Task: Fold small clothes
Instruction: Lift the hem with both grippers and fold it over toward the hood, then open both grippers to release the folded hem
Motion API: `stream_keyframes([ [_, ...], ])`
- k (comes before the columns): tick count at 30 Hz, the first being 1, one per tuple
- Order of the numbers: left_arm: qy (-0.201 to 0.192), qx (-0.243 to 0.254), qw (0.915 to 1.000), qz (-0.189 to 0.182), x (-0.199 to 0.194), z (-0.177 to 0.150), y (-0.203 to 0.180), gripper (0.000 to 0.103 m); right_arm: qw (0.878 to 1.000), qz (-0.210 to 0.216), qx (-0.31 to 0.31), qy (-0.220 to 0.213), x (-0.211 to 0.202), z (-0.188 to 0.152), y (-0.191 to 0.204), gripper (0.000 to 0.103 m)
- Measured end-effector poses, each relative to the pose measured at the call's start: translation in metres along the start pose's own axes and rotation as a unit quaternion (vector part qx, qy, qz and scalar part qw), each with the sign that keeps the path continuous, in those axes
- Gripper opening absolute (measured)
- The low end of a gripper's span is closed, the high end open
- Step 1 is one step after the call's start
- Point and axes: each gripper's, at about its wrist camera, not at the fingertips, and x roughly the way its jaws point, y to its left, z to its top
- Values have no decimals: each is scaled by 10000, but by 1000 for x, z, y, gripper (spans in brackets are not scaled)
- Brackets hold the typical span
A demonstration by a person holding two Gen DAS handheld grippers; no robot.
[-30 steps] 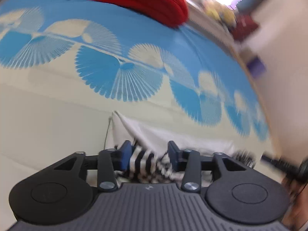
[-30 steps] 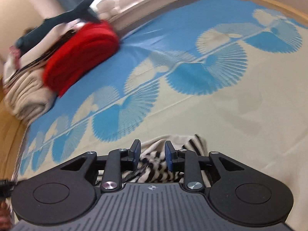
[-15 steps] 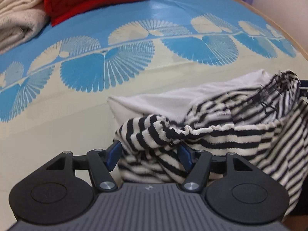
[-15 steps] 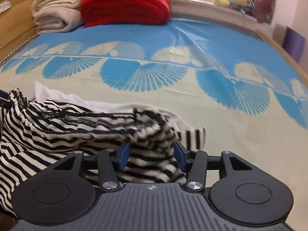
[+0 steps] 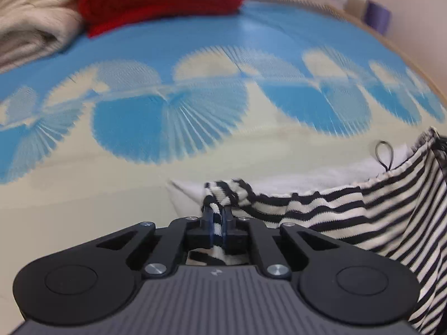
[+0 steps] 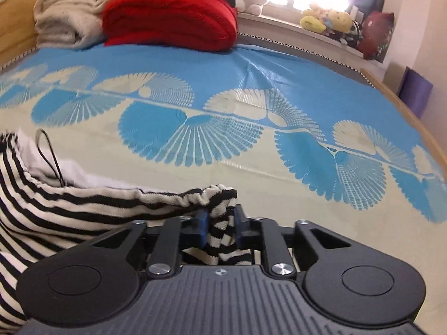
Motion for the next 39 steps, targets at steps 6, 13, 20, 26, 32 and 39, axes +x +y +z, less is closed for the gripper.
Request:
stream_keyframes([
  [6,-543,-389,9971,369,-1,18,4,6,9895,-58,1191,-817,-9,31,-26,14],
  [13,-680,-867,9925,526,14,29,7,6,9920,-544,1120,-222,44,35,-10,14],
  [20,342,-1261,9908,340,31,25,12,22,9885,-524,1247,670,77,28,-6,21],
  [26,-75,-1735,9844,-284,-32,26,29,44,9867,10,1603,271,21,34,-18,43],
  [32,569,-1093,9923,104,-77,-10,32,43,9843,365,1701,302,-51,20,-40,43],
  [39,1353,-1305,9821,110,-74,-72,53,43,9760,267,1939,959,-87,-47,-60,46],
])
